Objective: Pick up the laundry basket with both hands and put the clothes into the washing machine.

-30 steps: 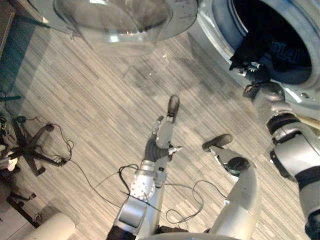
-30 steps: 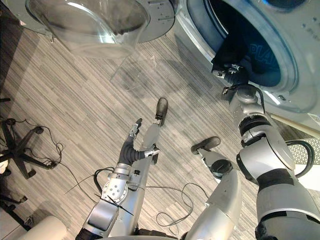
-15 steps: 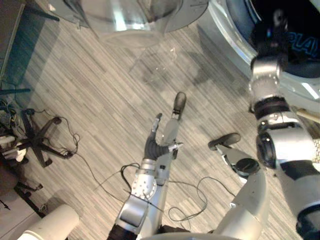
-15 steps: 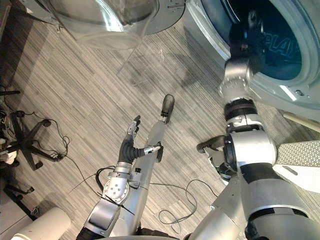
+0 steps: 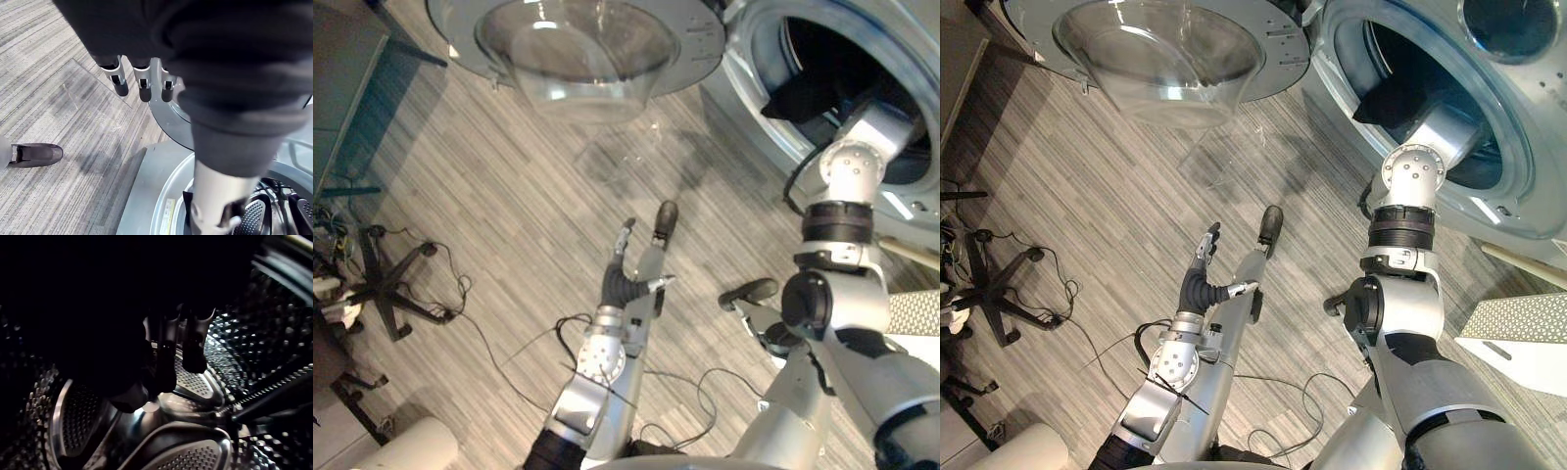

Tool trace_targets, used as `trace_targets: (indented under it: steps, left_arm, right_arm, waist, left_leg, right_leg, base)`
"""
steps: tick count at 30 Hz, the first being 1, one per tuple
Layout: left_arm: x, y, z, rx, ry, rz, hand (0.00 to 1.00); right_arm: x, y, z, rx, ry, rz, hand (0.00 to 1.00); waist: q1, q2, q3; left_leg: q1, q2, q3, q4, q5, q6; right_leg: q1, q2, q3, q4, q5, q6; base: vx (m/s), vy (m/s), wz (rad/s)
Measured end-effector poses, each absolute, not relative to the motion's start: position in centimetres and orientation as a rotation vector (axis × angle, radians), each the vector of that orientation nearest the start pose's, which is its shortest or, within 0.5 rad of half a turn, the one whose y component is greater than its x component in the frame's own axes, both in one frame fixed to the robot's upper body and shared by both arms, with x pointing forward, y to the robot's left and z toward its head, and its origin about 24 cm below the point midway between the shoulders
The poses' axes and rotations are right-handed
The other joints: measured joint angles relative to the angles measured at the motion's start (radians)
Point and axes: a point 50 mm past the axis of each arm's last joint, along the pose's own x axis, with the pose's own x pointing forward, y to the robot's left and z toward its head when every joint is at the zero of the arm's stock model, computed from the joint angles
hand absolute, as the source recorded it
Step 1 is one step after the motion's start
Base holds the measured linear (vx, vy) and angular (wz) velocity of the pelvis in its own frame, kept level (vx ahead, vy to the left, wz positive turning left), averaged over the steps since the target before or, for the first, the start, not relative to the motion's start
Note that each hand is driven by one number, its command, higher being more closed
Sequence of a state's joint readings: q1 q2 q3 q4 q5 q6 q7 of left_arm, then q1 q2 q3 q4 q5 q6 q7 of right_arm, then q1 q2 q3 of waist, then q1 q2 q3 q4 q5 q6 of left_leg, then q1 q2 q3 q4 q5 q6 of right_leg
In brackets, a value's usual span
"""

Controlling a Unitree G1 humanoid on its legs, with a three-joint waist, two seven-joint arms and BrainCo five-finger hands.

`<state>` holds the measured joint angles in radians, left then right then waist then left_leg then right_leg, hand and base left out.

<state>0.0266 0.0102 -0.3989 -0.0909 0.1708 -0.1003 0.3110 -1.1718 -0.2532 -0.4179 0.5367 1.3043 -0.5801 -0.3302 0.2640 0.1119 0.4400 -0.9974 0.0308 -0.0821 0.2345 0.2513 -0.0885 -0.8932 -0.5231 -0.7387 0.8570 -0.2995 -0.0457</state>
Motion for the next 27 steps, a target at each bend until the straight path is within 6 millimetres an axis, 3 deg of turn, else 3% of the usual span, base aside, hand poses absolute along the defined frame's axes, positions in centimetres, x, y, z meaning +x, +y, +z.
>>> trace_targets:
  steps: [3, 7, 11, 13, 14, 16, 17, 19, 20, 22, 24, 27]
  left_arm:
    - [23.0, 7.0, 6.4, 0.104, -0.200, -0.083, 0.00]
    - [22.8, 7.2, 6.1, 0.109, -0.189, -0.083, 0.00]
    - [22.5, 7.5, 5.7, 0.118, -0.173, -0.079, 0.00]
    - [22.6, 8.0, 5.6, 0.128, -0.170, -0.062, 0.00]
    - [22.7, 8.1, 5.6, 0.129, -0.170, -0.060, 0.00]
    - [22.8, 8.5, 5.6, 0.131, -0.168, -0.054, 0.00]
    - [22.8, 8.6, 5.6, 0.132, -0.168, -0.052, 0.00]
    - [23.0, 8.9, 5.6, 0.134, -0.163, -0.041, 0.00]
    - [23.0, 8.9, 5.5, 0.133, -0.162, -0.040, 0.00]
    - [23.1, 9.2, 5.4, 0.130, -0.152, -0.040, 0.00]
    - [23.2, 9.4, 5.0, 0.133, -0.134, -0.047, 0.00]
    - [23.3, 9.9, 4.3, 0.135, -0.095, -0.059, 0.00]
  right_arm:
    - [36.1, -28.5, 29.3, 1.427, -0.860, -0.500, 0.00]
    - [37.9, -28.7, 27.3, 1.279, -0.653, -0.544, 0.00]
    - [39.7, -26.1, 23.4, 1.068, -0.452, -0.472, 0.00]
    - [40.4, -23.3, 18.6, 0.921, -0.273, -0.415, 0.00]
    - [40.5, -22.6, 17.4, 0.881, -0.233, -0.397, 0.00]
    - [39.9, -19.5, 12.5, 0.744, -0.079, -0.317, 0.00]
    - [39.7, -18.8, 11.4, 0.733, -0.039, -0.304, 0.00]
    - [37.5, -16.2, 5.3, 0.703, 0.146, -0.288, 0.00]
    - [36.7, -15.8, 3.8, 0.694, 0.196, -0.285, 0.00]
    - [32.9, -14.4, -1.9, 0.677, 0.374, -0.300, 0.00]
    - [29.7, -13.6, -5.4, 0.676, 0.489, -0.308, 0.00]
    - [25.2, -13.5, -9.1, 0.667, 0.610, -0.338, 0.00]
  waist:
    - [-0.014, -0.001, 0.000]
    - [-0.032, -0.005, 0.002]
    - [-0.062, -0.019, 0.003]
    - [-0.085, -0.054, -0.001]
    - [-0.086, -0.056, -0.002]
    - [-0.106, -0.069, -0.004]
    - [-0.112, -0.069, -0.004]
    - [-0.118, -0.071, -0.005]
    - [-0.119, -0.072, -0.005]
    - [-0.125, -0.074, -0.005]
    - [-0.140, -0.078, -0.007]
    - [-0.158, -0.100, -0.018]
  left_leg:
    - [-0.022, -0.004, 0.004, 0.026, -0.011, 0.015]
    - [-0.012, 0.003, 0.026, 0.004, -0.015, 0.013]
    - [0.017, 0.020, 0.072, -0.025, -0.015, 0.016]
    - [0.034, 0.031, 0.092, -0.025, -0.016, 0.016]
    - [0.036, 0.034, 0.092, -0.025, -0.016, 0.017]
    - [0.055, 0.045, 0.104, -0.025, -0.016, 0.024]
    - [0.061, 0.049, 0.107, -0.025, -0.018, 0.025]
    - [0.092, 0.064, 0.112, -0.026, -0.027, 0.019]
    - [0.100, 0.066, 0.113, -0.026, -0.029, 0.018]
    - [0.140, 0.076, 0.114, -0.031, -0.041, 0.008]
    - [0.174, 0.082, 0.115, -0.046, -0.042, 0.007]
    - [0.237, 0.097, 0.130, -0.060, -0.052, 0.003]
  right_leg:
    - [-0.005, -0.001, 0.002, -0.009, 0.010, 0.008]
    - [-0.018, 0.011, 0.025, -0.033, 0.029, 0.016]
    - [-0.020, 0.029, 0.055, -0.062, 0.050, 0.023]
    - [-0.014, 0.043, 0.070, -0.079, 0.062, 0.014]
    - [-0.009, 0.048, 0.070, -0.084, 0.063, 0.014]
    - [0.004, 0.064, 0.079, -0.102, 0.069, 0.015]
    - [0.010, 0.069, 0.079, -0.108, 0.070, 0.015]
    - [0.043, 0.089, 0.078, -0.130, 0.074, 0.013]
    - [0.053, 0.092, 0.077, -0.133, 0.074, 0.013]
    - [0.096, 0.109, 0.074, -0.155, 0.075, 0.015]
    - [0.131, 0.124, 0.071, -0.178, 0.075, 0.027]
    - [0.193, 0.150, 0.074, -0.219, 0.085, 0.041]
  base:
    - [0.02, -0.005, -0.03]
    - [-0.01, -0.013, -0.18]
    - [0.00, -0.034, -0.21]
    - [0.03, -0.070, -0.26]
    - [0.03, -0.069, -0.18]
    - [0.04, -0.072, -0.20]
    - [0.04, -0.077, -0.21]
    - [0.04, -0.089, -0.18]
    - [0.04, -0.083, -0.12]
    - [0.05, -0.088, -0.08]
    - [0.04, -0.058, -0.08]
    - [0.06, -0.062, -0.16]
